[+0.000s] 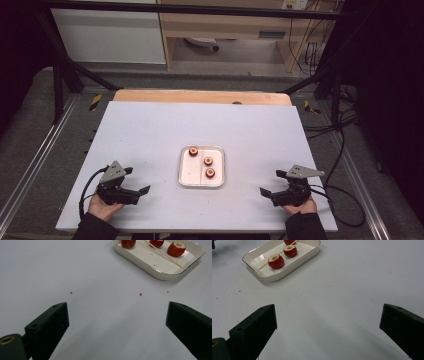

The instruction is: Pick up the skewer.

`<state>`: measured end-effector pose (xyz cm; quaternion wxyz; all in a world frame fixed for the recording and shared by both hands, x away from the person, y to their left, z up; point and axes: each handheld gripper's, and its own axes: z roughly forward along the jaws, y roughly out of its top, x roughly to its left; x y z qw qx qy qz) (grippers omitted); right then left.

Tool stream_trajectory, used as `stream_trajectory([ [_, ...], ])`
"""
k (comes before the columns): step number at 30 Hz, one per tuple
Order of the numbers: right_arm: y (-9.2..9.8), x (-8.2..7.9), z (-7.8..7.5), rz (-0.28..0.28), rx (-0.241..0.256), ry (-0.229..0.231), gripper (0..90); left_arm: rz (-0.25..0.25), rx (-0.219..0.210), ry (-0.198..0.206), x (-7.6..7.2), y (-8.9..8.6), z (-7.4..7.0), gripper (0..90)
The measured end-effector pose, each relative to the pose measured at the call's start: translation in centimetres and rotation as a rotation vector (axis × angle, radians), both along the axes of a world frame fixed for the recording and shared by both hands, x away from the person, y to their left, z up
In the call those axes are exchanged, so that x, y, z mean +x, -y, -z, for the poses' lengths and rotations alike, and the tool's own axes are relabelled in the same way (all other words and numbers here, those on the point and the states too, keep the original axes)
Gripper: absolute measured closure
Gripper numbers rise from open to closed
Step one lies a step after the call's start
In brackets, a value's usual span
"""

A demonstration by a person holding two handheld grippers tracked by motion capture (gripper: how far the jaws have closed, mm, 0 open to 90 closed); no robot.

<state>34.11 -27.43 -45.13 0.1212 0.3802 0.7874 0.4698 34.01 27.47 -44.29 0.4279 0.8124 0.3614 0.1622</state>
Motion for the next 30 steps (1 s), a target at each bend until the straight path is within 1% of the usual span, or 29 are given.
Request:
stream_trajectory([
  [10, -0.1, 0.1, 0.0, 0.001, -0.003, -0.004, 1.6, -0.006, 0.003, -0.005, 0.0, 0.5, -0.2, 4.7],
  [13, -0.2, 0.1, 0.0, 0.001, -0.01, -0.006, 1.6, -0.008, 0.008, -0.008, 0.0, 0.8, -0.3, 4.7],
  [17, -0.2, 0.0, 0.1, 0.003, -0.015, -0.007, 1.6, -0.016, 0.0, -0.013, 0.0, 1.4, -0.6, 4.7],
  [21, -0.2, 0.1, 0.1, 0.004, -0.018, -0.007, 1.7, -0.005, 0.01, -0.015, 0.1, 2.4, -1.1, 5.7],
  [25, -0.3, 0.0, 0.1, 0.005, -0.023, -0.002, 1.6, 0.002, 0.032, -0.012, 0.1, 3.7, -1.6, 8.6],
  [26, -0.3, 0.0, 0.0, 0.004, -0.022, 0.0, 1.6, 0.007, 0.038, -0.012, 0.1, 4.0, -1.7, 11.5],
  [28, -0.3, 0.0, 0.0, 0.005, -0.024, -0.001, 1.7, 0.011, 0.053, -0.008, 0.0, 4.8, -2.0, 13.2],
  [30, -0.3, 0.1, 0.1, 0.005, -0.026, -0.001, 1.6, 0.02, 0.062, -0.001, 0.0, 5.7, -2.3, 18.2],
])
